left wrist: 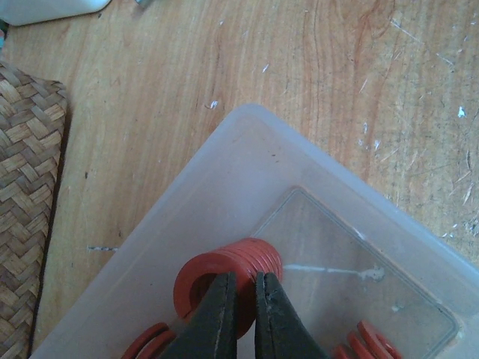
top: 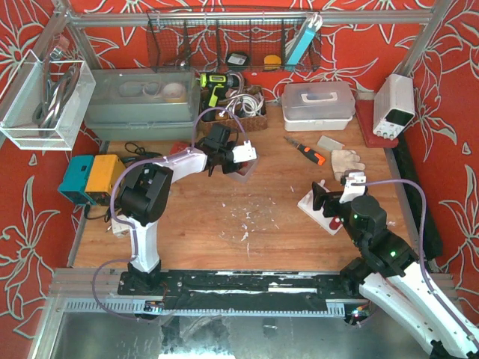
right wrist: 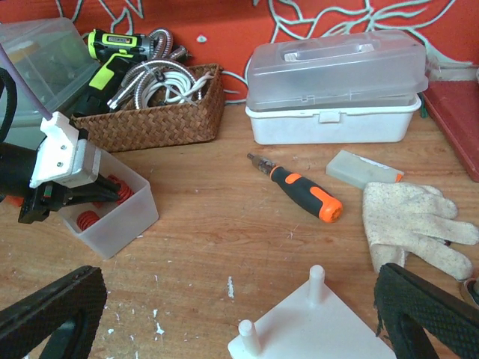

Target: Install the large spring

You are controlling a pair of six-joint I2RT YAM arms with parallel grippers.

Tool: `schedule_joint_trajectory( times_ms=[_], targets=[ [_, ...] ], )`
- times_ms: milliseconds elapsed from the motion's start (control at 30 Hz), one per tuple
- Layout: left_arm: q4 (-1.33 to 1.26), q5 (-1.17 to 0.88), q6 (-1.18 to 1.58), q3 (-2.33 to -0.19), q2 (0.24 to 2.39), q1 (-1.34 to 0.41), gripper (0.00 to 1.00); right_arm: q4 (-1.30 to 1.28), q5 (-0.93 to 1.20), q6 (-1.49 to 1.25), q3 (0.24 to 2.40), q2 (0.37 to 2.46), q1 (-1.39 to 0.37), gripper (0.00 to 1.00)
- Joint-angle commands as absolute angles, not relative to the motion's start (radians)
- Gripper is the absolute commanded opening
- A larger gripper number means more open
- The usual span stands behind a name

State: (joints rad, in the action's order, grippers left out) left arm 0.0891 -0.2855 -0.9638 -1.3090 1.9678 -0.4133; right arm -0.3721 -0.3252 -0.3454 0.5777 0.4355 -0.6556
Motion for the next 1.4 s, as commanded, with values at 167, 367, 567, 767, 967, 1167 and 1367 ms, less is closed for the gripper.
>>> schedule_joint_trajectory(
  times_ms=[167, 367, 567, 767, 967, 1167, 1367],
  targets=[
    [0.105, -0.251, -1.009, -1.266, 1.916, -0.41, 0.0, -0.353, -0.347, -0.334, 0.56, 0.423, -0.657, 0.98],
    [0.085, -0.261, -1.01, -1.255, 1.885, -0.408, 0.01, -0.35, -0.342, -0.335, 0.559, 0.431, -0.657, 0.98],
    [0.093, -0.208, -1.035, -1.252, 1.911, -0.409, 0.02, -0.352, -0.345, -0.333, 0.56, 0.426, -0.657, 0.99],
    [0.087, -0.222, -1.025, -1.253, 1.911, -0.411, 0.18, -0.35, -0.345, -0.333, 0.56, 0.426, -0.658, 0.99],
    [0.097, -0.239, -1.021, -1.27, 1.902, -0.412, 0.48, -0.348, -0.344, -0.333, 0.56, 0.427, -0.657, 0.99],
    [0.077, -0.252, -0.96, -1.298, 1.907, -0.406, 0.52, -0.349, -0.345, -0.331, 0.561, 0.428, -0.657, 0.99],
    [0.16, -0.282, -0.889, -1.351, 1.951, -0.385, 0.48, -0.351, -0.345, -0.331, 0.561, 0.423, -0.657, 0.99]
  ],
)
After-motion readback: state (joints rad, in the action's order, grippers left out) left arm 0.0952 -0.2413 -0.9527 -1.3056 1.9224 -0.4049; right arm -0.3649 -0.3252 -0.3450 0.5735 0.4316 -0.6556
